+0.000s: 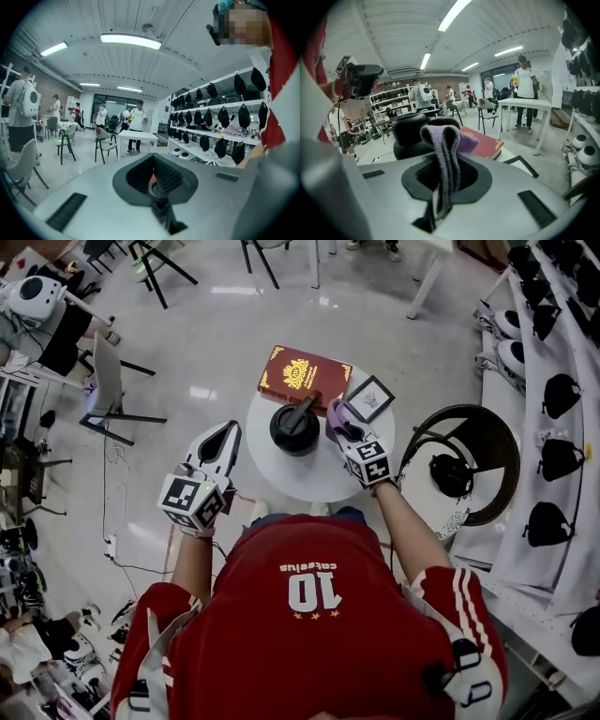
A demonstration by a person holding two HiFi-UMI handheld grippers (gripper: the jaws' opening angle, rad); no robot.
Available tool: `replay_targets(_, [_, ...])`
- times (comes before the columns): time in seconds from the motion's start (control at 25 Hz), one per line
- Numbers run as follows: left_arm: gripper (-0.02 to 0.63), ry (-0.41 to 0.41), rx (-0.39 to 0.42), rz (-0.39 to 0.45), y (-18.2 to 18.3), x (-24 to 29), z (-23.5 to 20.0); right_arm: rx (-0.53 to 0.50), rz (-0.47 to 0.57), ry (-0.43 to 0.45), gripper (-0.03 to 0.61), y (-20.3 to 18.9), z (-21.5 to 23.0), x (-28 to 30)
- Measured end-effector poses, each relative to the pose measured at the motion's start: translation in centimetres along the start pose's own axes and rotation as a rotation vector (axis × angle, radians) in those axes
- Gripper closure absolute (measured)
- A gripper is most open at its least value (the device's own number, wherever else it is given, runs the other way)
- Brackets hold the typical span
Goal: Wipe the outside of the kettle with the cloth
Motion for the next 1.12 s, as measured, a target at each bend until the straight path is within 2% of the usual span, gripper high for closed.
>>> replay_targets(0.32, [0.606, 0.06, -0.01, -0.019, -1.1, -1.8, 0.0, -0.055, -0.073, 0.04, 0.532, -2.5, 0.3, 3.7])
replay_targets(0.48, [0.606, 0.056, 0.006, -0.019, -0.9, -2.7, 0.3, -0.085, -0.081, 0.053, 0.532, -3.1, 0.1, 5.0])
replay_targets(0.88, [0.606, 0.032, 0.015, -0.029, -1.6, -3.7, 1.1, -0.059, -0.069, 0.057, 0.532, -5.0, -0.7, 4.3])
replay_targets(1.12, [0.606, 0.003, -0.01, -0.01, -2.3, -3.7, 0.8, -0.033, -0.072, 0.037, 0.532, -6.0, -1.5, 3.6])
Point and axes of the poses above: the fingertips, and each gripper's own axes: x forward along the fingers, z to its right, y out of its top, the point moved 1 cm from there along -x, backward along the fingers, and after that the axes turned 9 degrees about x, right-handed, at the moved point
